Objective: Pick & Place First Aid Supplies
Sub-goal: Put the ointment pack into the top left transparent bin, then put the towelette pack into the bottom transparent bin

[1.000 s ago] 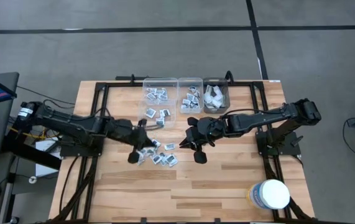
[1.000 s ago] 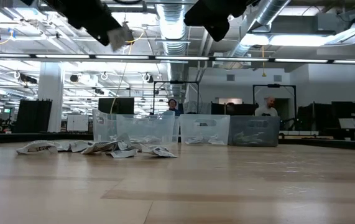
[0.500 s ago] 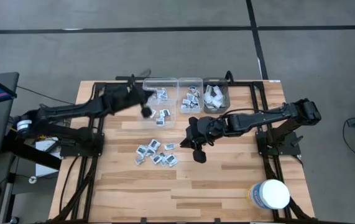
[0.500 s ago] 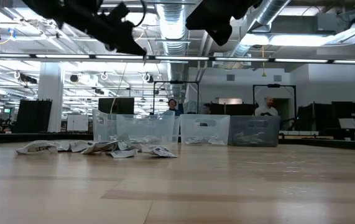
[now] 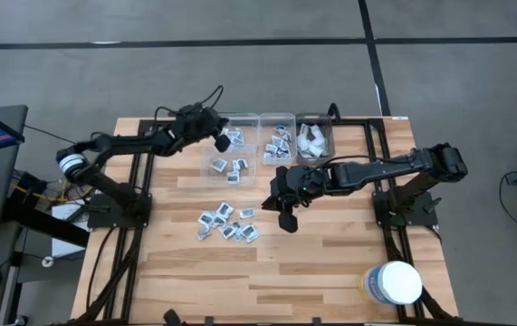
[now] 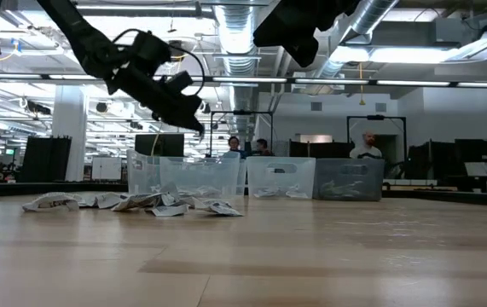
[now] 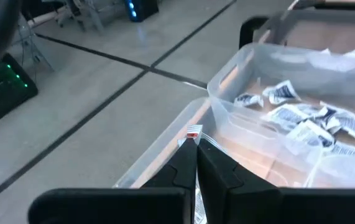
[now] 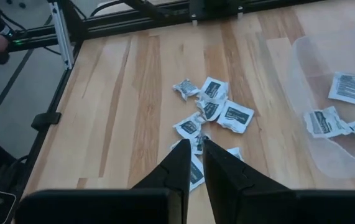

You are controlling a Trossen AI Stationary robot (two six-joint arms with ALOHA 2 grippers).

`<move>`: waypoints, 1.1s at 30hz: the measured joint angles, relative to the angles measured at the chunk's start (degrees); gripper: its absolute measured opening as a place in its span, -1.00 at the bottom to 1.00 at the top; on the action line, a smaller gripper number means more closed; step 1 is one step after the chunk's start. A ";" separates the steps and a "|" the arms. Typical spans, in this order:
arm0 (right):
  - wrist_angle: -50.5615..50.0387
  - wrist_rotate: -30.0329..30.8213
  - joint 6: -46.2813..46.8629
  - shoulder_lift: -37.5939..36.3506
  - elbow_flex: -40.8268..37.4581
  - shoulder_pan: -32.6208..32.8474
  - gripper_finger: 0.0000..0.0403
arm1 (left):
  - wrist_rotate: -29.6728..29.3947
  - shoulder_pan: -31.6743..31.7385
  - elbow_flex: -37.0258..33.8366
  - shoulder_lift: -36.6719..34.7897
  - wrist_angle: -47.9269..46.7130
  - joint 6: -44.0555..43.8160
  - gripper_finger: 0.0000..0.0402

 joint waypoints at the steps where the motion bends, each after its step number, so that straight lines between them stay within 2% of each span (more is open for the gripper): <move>1: 0.00 0.37 0.04 0.00 0.00 0.02 -0.81 | 0.02 0.00 0.00 0.63 0.32 -0.02 -0.94; 9: -0.02 4.30 -0.03 0.00 0.00 -0.36 -0.81 | 0.04 -0.01 0.00 1.06 0.84 -0.59 -0.91; 13: -0.01 4.40 -0.76 0.00 0.00 -1.47 -0.81 | 4.28 0.02 0.00 -0.71 0.93 -5.33 -0.90; 20: 0.00 4.47 -1.12 0.00 0.00 -3.47 -0.81 | 4.95 0.11 0.00 -3.56 0.19 -6.06 -0.72; 29: 1.61 4.44 -7.45 0.36 0.00 -5.40 -0.81 | 2.28 -0.08 0.00 -6.79 -5.50 -8.84 -0.50; 33: 6.03 4.37 -8.20 2.56 0.02 -6.74 -0.81 | 4.80 -1.55 0.00 -10.91 -11.71 -12.39 -0.48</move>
